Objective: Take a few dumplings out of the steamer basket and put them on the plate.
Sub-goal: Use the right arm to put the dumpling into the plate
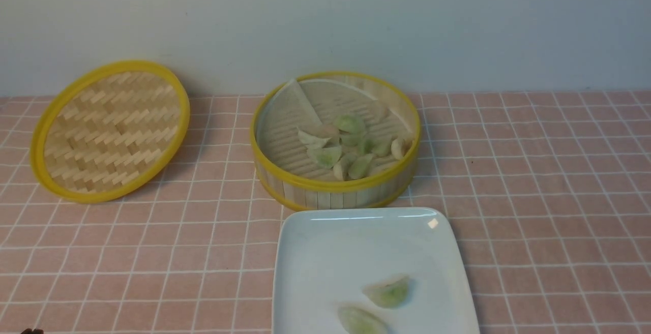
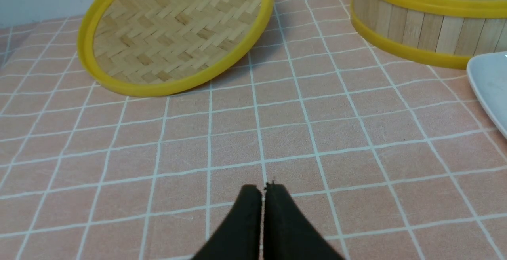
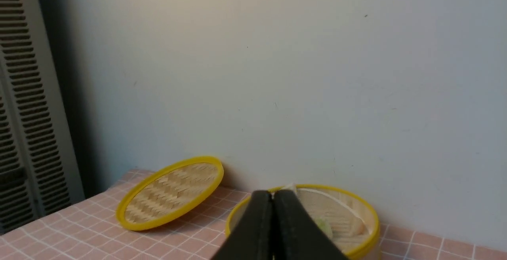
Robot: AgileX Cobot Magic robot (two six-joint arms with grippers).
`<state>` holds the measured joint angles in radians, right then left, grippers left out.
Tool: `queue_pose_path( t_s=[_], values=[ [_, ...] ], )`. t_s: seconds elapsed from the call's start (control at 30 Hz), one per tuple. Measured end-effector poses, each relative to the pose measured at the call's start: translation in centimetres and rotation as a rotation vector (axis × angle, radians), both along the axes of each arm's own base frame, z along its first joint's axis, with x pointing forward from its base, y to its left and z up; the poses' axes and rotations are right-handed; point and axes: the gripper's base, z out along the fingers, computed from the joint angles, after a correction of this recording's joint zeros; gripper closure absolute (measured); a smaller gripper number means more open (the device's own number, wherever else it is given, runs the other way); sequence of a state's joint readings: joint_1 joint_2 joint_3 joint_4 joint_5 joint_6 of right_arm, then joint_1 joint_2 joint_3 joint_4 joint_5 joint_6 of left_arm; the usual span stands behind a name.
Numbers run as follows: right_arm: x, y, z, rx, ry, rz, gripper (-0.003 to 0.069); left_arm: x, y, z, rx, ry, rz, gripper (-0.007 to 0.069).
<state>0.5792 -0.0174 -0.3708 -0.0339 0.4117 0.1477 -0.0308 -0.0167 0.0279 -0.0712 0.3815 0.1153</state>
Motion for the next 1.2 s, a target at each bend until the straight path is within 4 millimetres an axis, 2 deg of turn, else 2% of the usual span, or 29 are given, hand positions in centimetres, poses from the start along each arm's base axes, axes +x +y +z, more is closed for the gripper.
queue_pose_path(
  t_s=[0.13, 0.23, 0.4, 0.53, 1.2],
  values=[
    [0.3, 0.0, -0.6, -0.022, 0.005, -0.052, 0.0673, 0.0, 0.0, 0.0, 0.000, 0.000, 0.000, 0.0631],
    [1.1, 0.0, -2.1, -0.052, 0.046, -0.196, 0.0673, 0.0, 0.0, 0.0, 0.000, 0.000, 0.000, 0.0631],
    [2.9, -0.3, -7.6, -0.122, 0.207, -0.409, 0.0673, 0.0, 0.0, 0.0, 0.000, 0.000, 0.000, 0.0631],
    [3.6, -0.7, -12.3, -0.172, 0.353, -0.495, 0.0673, 0.0, 0.0, 0.0, 0.000, 0.000, 0.000, 0.0631],
    [3.6, -0.9, -12.5, -0.169, 0.352, -0.526, 0.0673, 0.0, 0.0, 0.0, 0.000, 0.001, 0.000, 0.0631]
  ],
)
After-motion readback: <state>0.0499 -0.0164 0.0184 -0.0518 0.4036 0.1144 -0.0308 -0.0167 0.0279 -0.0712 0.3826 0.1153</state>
